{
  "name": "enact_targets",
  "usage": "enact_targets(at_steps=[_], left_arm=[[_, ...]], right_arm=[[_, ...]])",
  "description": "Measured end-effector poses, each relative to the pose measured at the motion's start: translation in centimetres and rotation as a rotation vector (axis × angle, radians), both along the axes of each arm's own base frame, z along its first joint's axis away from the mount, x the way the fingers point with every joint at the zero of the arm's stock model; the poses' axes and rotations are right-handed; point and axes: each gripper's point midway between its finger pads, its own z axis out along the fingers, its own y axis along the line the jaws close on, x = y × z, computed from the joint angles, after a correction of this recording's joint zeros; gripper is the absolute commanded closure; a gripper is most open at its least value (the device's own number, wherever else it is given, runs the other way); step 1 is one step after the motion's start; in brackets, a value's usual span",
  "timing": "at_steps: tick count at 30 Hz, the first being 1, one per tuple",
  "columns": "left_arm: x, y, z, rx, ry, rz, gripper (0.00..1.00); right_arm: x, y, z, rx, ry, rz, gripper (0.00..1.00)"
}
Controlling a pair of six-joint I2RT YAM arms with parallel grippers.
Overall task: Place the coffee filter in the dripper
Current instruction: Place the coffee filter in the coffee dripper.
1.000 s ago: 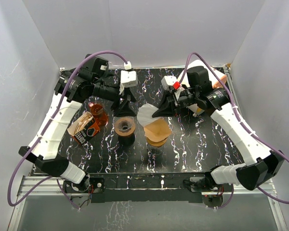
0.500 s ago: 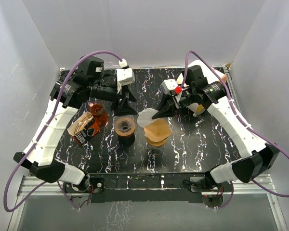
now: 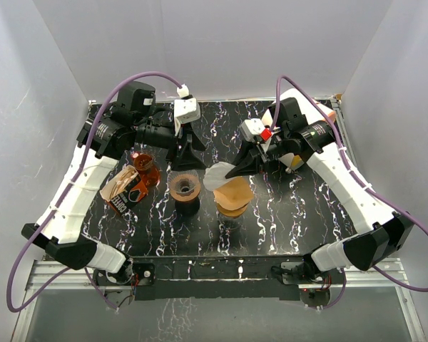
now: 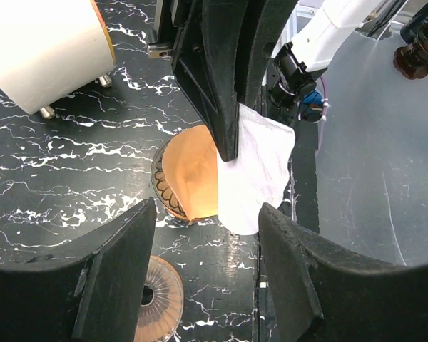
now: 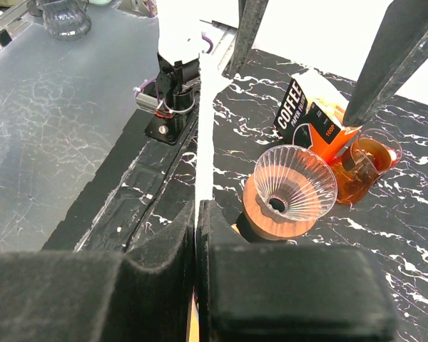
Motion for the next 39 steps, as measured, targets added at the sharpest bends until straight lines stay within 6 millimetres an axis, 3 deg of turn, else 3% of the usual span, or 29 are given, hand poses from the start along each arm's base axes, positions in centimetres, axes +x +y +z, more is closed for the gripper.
enact_targets(at_steps=[13,39], left_arm=[[-1.1,-0.1,0.1,-0.016,0.023,-0.048,0.41],[-0.9,-0.5,-0.5,-0.018,0.056,-0.070,0.41]], right_arm=[[-0.1,0.0,0.2,-0.002,0.029,0.000,0.98],[-0.1,0.2,0.5,0.012,0.039,0.008,0.99]])
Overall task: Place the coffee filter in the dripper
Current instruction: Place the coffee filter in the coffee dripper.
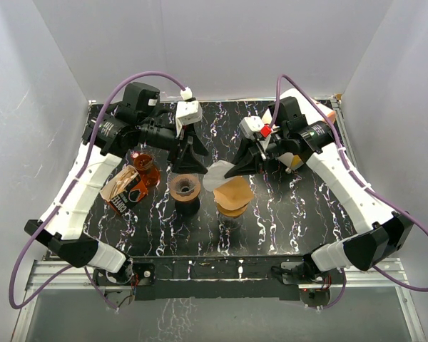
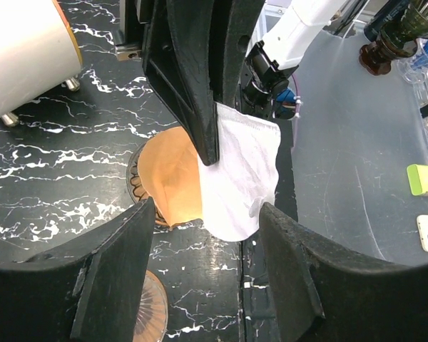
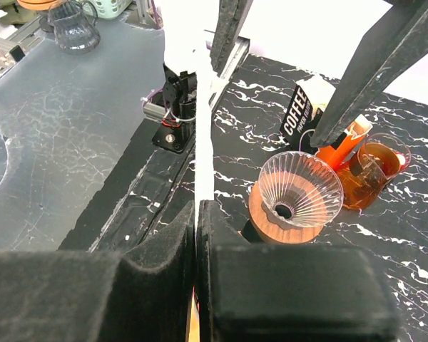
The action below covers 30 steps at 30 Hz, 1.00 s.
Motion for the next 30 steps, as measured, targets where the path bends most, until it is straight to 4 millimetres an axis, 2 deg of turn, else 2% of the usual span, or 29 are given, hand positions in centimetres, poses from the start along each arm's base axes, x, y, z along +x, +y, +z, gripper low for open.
enact_targets(at_steps=[13,18,30], left_arm=[[-0.4,-0.3,-1.3,-0.001,0.053,-0.032,0.40],[-0.3,-0.3,-1.3,-0.003,0.050,-0.032,0.40],[0.1,-0.5,-2.0,0.006,0.050,-0.024,0.49]], right_arm=[[0.6,0.4,0.5,0.005,0.022,-0.014,1.00],[0.6,0.4,0.1,-0.004,0.045,-0.017,1.00],[1.0,0.6,0.6,0.004,0.052,-0.025,1.00]])
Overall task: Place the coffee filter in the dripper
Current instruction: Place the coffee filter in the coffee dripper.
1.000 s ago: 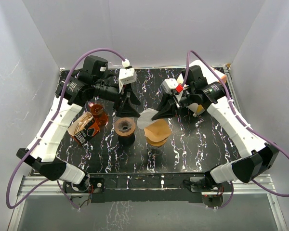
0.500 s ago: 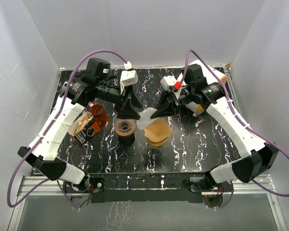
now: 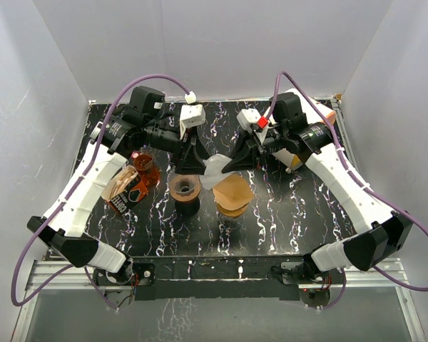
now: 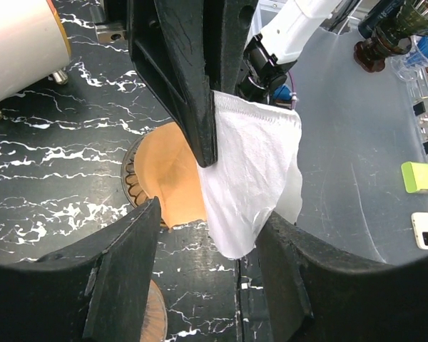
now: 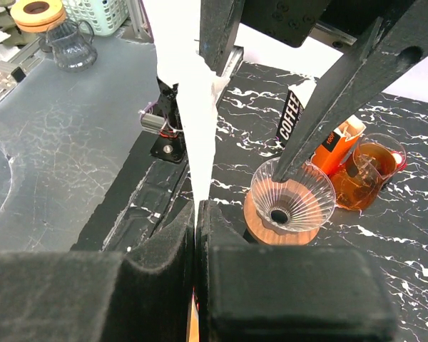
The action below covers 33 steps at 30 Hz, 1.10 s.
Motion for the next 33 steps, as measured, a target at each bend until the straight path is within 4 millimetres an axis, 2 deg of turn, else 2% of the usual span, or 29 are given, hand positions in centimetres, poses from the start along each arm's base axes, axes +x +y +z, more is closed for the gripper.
enact_targets(at_steps=[12,22,27,33], left_arm=[[1.5,-0.5,0.6,-0.022,-0.055,0.037,0.57],[3.0,-0.3,-0.2,-0.015,-0.064,0.095,0.72],[3.8,0.3,0.4,-0.033,-0.069,0.128,0.80],[3.8,0.8,1.4,-0.077,-0.051,0.138,0.93]], right_arm=[[2.1,0.5,1.1,-0.008,0.014,-0.088,1.00],[2.9,0.8,1.8,0.003,0.043,-0.123,1.00],[3.1,0.9,2.2,0.010,0.045,-0.126,1.00],[3.3,1.0,2.0,0.013,0.063,-0.132,1.00]])
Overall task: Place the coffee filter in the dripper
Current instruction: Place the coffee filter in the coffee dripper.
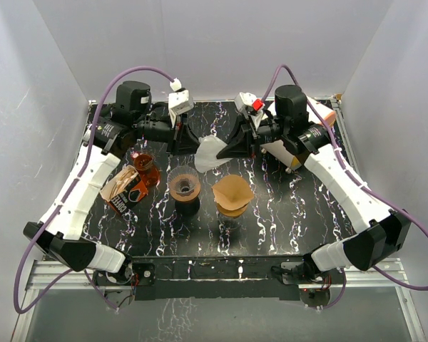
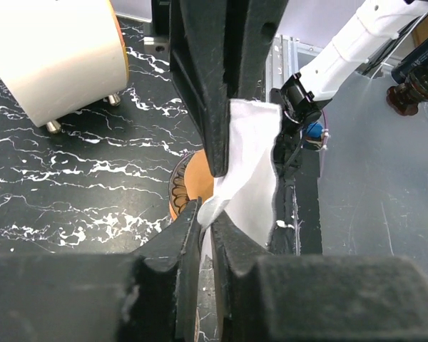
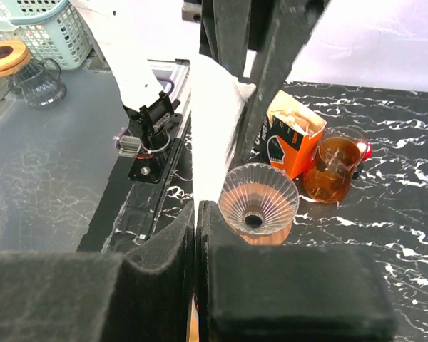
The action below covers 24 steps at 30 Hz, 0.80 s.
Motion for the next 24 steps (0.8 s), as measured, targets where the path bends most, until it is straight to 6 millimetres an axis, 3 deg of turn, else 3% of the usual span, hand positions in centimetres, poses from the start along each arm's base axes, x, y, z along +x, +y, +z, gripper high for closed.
enact_targets(at_steps=[12,20,24], left_arm=[[-0.73,-0.43,-0.34,-0.042,0.080,-0.045,0.84],[-0.89,-0.60,-0.19,-0.061,0.101,-0.058,1.00],[-0.75,-0.56,-0.24,-0.064,0.109,-0.054,1.00]], right_arm=[[0.41,0.22,-0.03,0.003,0.041,-0.020,1.00],[0.63,0.33,0.07,0.008,0.047,-0.030,1.00],[0.93,0.41,-0.22,0.006,0.053,-0.044,0.79]])
